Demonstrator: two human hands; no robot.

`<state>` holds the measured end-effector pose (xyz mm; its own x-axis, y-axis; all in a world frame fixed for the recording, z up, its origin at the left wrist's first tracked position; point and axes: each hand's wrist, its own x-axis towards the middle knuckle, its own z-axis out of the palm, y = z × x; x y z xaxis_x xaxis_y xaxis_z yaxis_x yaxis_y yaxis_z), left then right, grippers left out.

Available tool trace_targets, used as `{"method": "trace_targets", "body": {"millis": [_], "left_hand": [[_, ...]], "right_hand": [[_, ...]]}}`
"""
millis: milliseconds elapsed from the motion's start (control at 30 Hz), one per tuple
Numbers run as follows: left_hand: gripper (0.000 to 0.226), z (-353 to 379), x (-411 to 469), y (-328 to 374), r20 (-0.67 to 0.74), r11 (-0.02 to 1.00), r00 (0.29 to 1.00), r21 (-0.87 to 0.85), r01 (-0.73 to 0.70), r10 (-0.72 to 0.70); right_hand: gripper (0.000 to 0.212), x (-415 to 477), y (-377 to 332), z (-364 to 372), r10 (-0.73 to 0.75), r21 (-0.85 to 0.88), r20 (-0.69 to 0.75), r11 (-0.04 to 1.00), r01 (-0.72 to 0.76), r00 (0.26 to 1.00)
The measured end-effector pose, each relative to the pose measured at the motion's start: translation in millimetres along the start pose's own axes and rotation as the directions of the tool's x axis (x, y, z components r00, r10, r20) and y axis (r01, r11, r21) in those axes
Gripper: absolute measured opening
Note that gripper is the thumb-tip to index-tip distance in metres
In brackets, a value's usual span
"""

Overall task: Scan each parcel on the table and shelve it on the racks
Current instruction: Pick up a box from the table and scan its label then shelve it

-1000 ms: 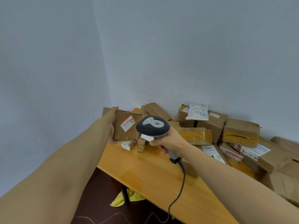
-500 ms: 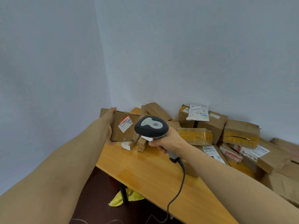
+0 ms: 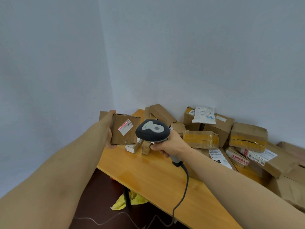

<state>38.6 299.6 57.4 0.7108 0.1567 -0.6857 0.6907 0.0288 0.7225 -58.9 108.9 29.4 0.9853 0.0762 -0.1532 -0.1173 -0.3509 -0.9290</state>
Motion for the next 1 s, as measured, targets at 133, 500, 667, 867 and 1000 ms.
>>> {"method": "trace_targets", "body": {"millis": [133, 500, 667, 867, 1000], "left_hand": [[0.058, -4.5, 6.2, 0.8, 0.014, 1.000, 1.000, -0.017, 0.011, -0.011], [0.055, -10.3, 27.8, 1.9, 0.052, 0.996, 0.998, -0.080, 0.032, -0.028], [0.067, -19.1, 42.7, -7.3, 0.185, 0.996, 0.982, -0.089, -0.027, 0.043], [0.020, -32.8, 39.1, -18.4, 0.421, 0.981, 0.891, -0.155, -0.115, 0.171], [0.076, -52.8, 53.5, -27.2, 0.546, 0.974, 0.807, -0.135, -0.179, 0.224]], "right_hand": [[0.028, 4.7, -1.1, 3.5, 0.011, -0.002, -0.003, 1.000, -0.011, 1.000], [0.026, 22.8, 3.5, 9.0, 0.011, -0.018, 0.019, 1.000, -0.011, 1.000], [0.012, 31.6, 9.1, 7.2, 0.018, 0.063, -0.074, 0.998, -0.013, 0.997], [0.029, 48.8, 13.7, 12.0, 0.090, 0.307, -0.225, 0.952, -0.018, 0.970], [0.033, 70.0, 19.9, 23.1, 0.191, 0.456, -0.340, 0.890, -0.016, 0.921]]}}
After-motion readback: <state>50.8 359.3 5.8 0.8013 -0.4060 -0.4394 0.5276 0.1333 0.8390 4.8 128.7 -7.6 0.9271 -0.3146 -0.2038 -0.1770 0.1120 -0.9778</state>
